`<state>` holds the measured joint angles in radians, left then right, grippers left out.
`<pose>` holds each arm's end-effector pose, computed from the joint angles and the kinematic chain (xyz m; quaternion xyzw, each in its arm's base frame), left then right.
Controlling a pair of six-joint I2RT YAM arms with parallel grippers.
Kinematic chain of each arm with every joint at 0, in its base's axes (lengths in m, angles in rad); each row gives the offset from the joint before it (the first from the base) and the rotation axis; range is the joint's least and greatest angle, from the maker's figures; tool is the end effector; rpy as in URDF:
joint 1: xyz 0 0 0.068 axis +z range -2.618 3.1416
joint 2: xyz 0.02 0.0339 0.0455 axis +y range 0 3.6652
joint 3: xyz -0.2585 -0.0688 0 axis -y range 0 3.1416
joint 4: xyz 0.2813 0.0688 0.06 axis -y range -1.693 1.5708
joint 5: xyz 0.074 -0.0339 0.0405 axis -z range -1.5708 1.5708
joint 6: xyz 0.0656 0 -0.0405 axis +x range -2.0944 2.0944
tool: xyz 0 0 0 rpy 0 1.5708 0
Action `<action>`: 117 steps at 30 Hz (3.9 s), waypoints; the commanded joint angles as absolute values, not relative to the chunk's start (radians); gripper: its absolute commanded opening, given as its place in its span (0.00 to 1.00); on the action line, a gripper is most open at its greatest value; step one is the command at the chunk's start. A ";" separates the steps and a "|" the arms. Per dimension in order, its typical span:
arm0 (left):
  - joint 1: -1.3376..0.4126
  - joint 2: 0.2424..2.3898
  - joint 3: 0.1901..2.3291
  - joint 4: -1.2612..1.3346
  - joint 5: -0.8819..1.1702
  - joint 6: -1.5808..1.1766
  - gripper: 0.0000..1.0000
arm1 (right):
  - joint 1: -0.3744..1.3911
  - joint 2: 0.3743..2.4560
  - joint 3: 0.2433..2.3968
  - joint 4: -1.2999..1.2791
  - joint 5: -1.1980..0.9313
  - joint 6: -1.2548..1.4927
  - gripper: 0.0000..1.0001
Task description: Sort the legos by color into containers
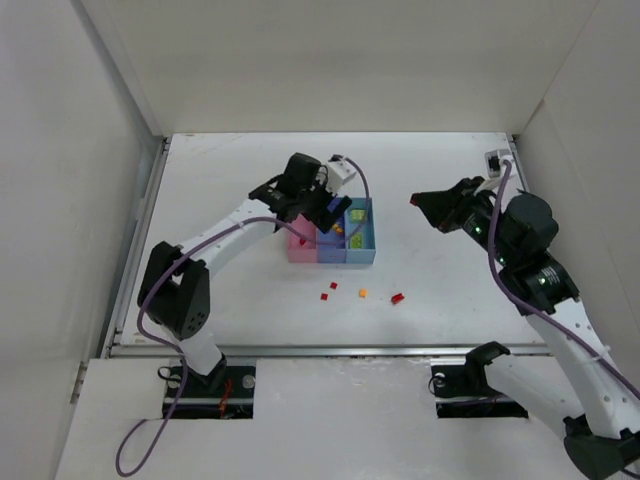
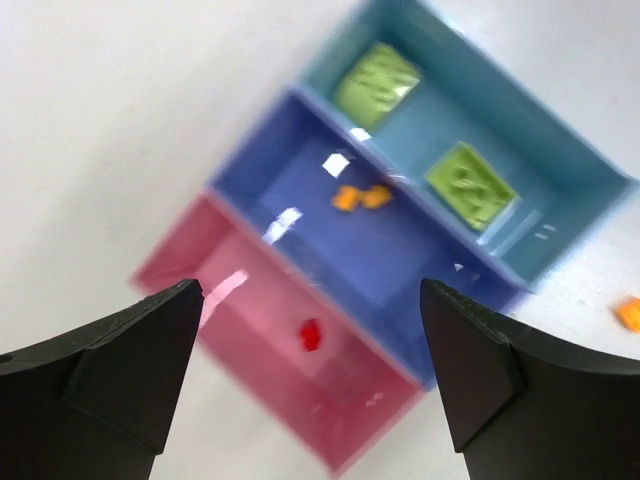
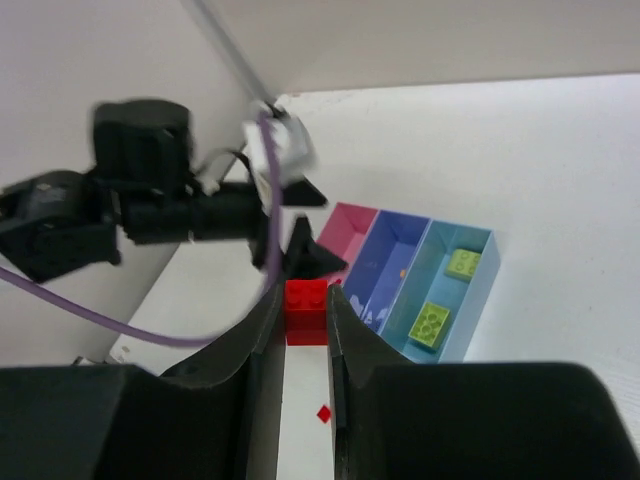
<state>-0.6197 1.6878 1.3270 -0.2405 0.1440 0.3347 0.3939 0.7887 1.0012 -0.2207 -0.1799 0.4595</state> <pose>0.3601 -0.2685 0.2485 0.4351 0.7685 -0.1290 0.4510 0.2159 0.1024 0.4137 -0.0400 0.7088 0.3483 0.6121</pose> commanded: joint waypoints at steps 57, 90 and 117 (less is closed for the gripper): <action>0.037 1.321 1.183 -0.288 -0.051 -0.034 0.97 | 0.755 1.956 1.832 -0.503 -0.100 0.308 0.74; -1.092 1.621 1.484 -0.523 0.291 0.553 0.96 | 0.270 1.051 1.071 -0.831 0.221 0.655 1.00; -1.152 2.149 1.654 -0.380 0.206 0.293 0.79 | 0.261 0.818 1.261 -0.928 0.511 0.661 1.00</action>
